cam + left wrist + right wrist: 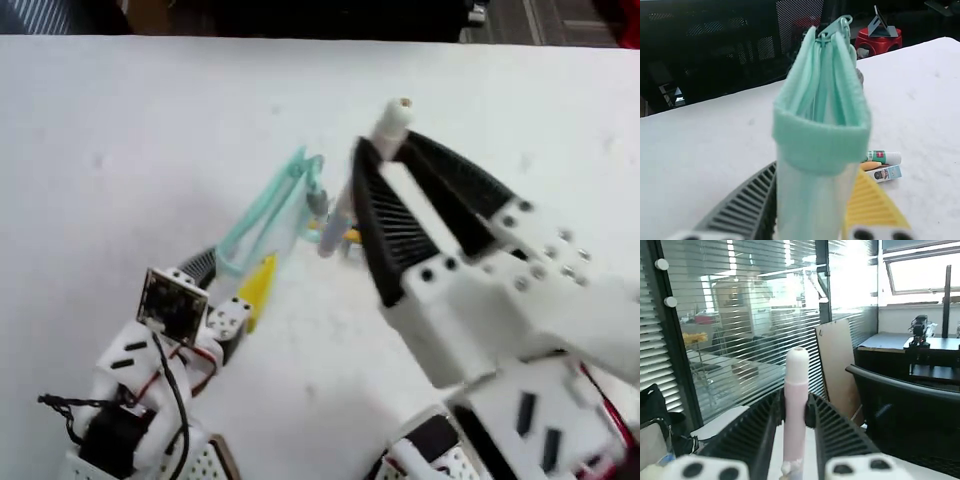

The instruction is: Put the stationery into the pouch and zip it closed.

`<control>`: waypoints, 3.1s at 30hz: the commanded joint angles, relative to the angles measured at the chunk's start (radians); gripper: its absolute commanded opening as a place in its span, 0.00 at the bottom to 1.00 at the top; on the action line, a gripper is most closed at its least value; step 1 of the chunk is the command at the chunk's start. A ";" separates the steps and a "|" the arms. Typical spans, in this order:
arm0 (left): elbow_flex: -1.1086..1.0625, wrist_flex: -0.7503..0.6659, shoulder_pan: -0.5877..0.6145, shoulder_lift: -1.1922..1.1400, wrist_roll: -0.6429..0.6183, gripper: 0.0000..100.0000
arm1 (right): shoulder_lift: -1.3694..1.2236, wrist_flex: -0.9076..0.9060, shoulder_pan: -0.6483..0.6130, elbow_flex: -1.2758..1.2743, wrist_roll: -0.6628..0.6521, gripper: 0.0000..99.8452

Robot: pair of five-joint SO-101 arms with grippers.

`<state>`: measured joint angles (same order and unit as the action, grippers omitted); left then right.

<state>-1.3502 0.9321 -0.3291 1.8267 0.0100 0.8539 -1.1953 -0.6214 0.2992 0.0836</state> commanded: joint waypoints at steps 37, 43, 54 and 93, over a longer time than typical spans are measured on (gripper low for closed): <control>0.003 -0.028 0.051 -0.002 -0.006 0.18 | -0.110 -0.068 0.429 -0.911 -1.019 0.02; 0.008 -0.048 0.104 -0.002 -0.008 0.18 | -0.111 0.140 0.423 -1.163 -1.134 0.02; 0.026 -0.044 0.145 -0.002 -0.009 0.18 | -0.119 0.280 0.271 -1.323 -1.201 0.17; 0.025 -0.046 0.140 -0.002 -0.009 0.18 | -0.805 0.315 0.282 -1.046 -1.387 0.01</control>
<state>-1.3518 0.9168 -0.1910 1.8267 0.0084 0.0529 -0.8853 -0.3422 -0.7595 -1.2881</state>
